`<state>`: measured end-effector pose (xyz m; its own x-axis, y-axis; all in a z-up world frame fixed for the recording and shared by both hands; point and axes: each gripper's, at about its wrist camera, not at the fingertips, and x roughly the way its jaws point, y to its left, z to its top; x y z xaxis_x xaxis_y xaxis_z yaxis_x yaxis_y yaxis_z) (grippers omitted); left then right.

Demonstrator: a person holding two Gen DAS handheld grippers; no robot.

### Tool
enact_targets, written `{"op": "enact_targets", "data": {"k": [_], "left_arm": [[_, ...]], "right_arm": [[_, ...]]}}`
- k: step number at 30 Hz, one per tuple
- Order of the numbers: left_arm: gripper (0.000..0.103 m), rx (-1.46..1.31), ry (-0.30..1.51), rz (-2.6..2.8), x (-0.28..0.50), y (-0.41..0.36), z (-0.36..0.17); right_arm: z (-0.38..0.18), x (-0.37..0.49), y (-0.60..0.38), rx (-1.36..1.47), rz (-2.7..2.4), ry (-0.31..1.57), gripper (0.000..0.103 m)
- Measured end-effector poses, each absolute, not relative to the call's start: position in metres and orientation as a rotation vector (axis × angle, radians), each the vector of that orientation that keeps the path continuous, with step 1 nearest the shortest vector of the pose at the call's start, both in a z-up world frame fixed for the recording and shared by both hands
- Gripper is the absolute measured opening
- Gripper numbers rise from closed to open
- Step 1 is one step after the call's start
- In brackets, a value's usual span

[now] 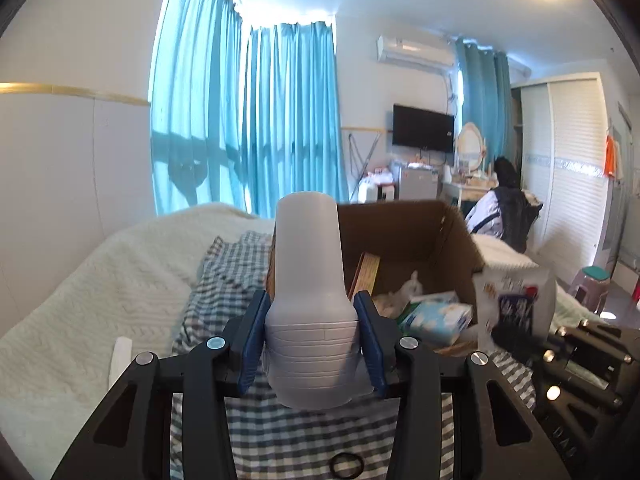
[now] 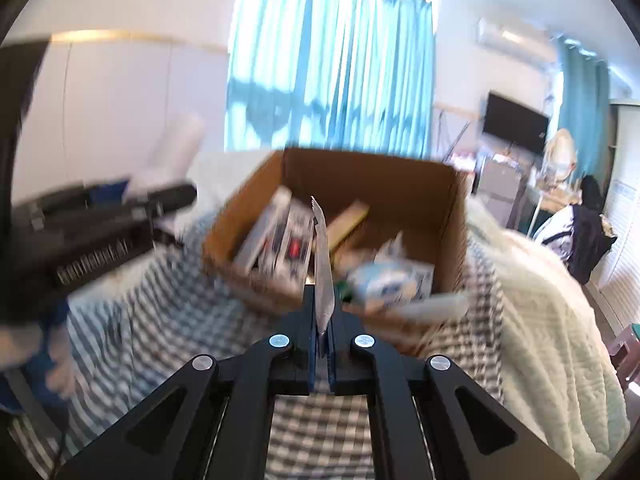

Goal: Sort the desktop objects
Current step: 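Carry the white bottle and packet up over the cardboard box with both tools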

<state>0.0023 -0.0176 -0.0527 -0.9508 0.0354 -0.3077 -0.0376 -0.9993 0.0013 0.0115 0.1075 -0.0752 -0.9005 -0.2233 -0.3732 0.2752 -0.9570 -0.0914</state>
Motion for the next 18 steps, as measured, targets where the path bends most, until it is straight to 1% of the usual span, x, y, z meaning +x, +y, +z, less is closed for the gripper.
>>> {"op": "enact_targets", "data": {"k": [4,7,13,18], "left_arm": [[0.044,-0.406,0.006,3.064,0.004,-0.012,-0.035],[0.044,-0.362,0.015,3.062,0.004,-0.006,-0.021],[0.044,-0.294,0.038,3.049,-0.003,0.003,0.005],[0.044,-0.261,0.049,3.051,-0.019,0.007,0.014]], "right_arm": [[-0.051,0.018,0.113,0.376,-2.883,0.137,0.003],[-0.034,0.015,0.115,0.312,-2.911,0.113,0.003],[-0.004,0.006,0.122,0.235,-2.957,0.052,0.003],[0.015,-0.007,0.119,0.174,-2.973,0.057,0.003]]}}
